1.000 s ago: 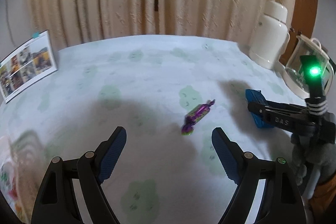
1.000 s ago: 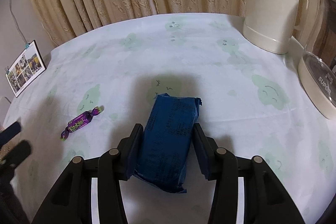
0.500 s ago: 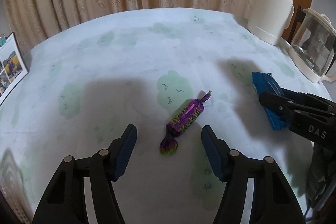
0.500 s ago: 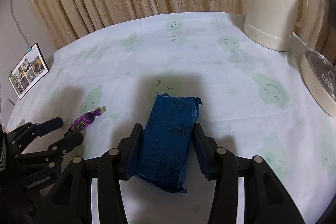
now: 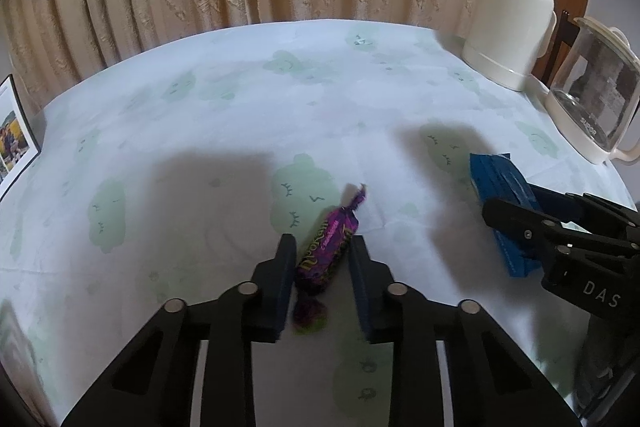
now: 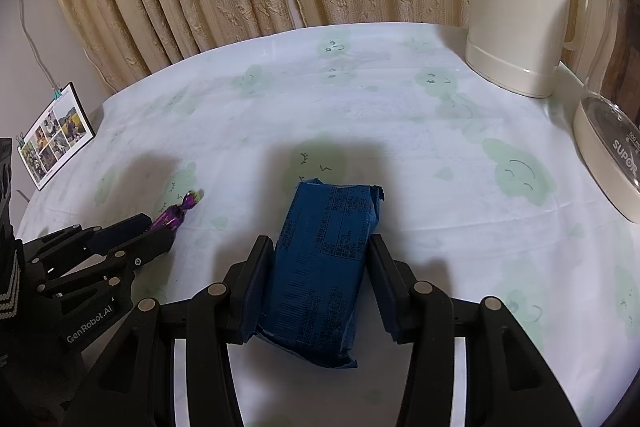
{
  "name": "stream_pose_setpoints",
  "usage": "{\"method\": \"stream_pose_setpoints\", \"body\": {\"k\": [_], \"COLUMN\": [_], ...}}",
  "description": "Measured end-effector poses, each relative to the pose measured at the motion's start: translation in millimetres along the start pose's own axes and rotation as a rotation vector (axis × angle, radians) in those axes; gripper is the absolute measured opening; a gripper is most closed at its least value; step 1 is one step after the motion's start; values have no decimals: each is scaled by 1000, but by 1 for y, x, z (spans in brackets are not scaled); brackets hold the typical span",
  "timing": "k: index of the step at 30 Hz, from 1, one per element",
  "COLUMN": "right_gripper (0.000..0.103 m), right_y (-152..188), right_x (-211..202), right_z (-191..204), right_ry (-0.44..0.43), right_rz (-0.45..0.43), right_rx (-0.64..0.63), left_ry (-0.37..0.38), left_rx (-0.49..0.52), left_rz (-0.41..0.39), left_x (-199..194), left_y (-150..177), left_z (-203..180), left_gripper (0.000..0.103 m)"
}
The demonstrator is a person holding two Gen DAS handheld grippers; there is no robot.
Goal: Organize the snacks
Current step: 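Lower the left tool over the purple candy and close on it while the right holds the bar, then carry the purple candy and blue snack bar toward the pink basket with both tools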
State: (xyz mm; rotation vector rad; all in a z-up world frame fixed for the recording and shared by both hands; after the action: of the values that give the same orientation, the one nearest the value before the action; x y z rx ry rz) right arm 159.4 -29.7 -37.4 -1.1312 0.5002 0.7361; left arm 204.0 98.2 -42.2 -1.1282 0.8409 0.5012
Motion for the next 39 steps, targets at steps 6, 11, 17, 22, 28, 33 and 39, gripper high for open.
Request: {"method": "stream_pose_setpoints", "body": {"k": [6, 11, 17, 22, 28, 33, 39], "right_gripper": [45, 45, 45, 44, 43, 41, 40], "right_y": [0, 0, 0, 1, 1, 0, 0], "right_x": [0, 0, 0, -1, -4, -7, -8], "right_z": [0, 1, 0, 2, 9, 14, 18], "right_ry": [1, 2, 3, -5, -27, -44, -57], "right_rz": [0, -1, -2, -3, -11, -23, -26], "right_rx": [-2, -3, -4, 0, -7, -16, -26], "left_ry": [8, 13, 12, 2, -49, -96, -157], "left_rx": [-12, -34, -54, -70, -82, -105, -135], "left_rz": [-8, -6, -10, -27, -70, -97, -141], "left_x": [-2, -5, -11, -19, -33, -43, -61], "left_y": [1, 4, 6, 5, 4, 5, 6], "left_z": [-2, -1, 1, 5, 12, 21, 34], "left_gripper": [20, 18, 18, 18, 18, 18, 18]}}
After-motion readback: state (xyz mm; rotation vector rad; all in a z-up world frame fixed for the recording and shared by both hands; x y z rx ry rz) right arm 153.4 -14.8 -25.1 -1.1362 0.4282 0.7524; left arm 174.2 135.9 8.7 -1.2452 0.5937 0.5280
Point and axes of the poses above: each gripper's, at about its wrist camera, not at the fingertips, and x roughly the way its jaws point, z to its left, y to its underside, the point moved 7 cm from there along x, roughly the way its jaws point, and after that the axes turned 14 degrees about -y, right-handed, at the moved point
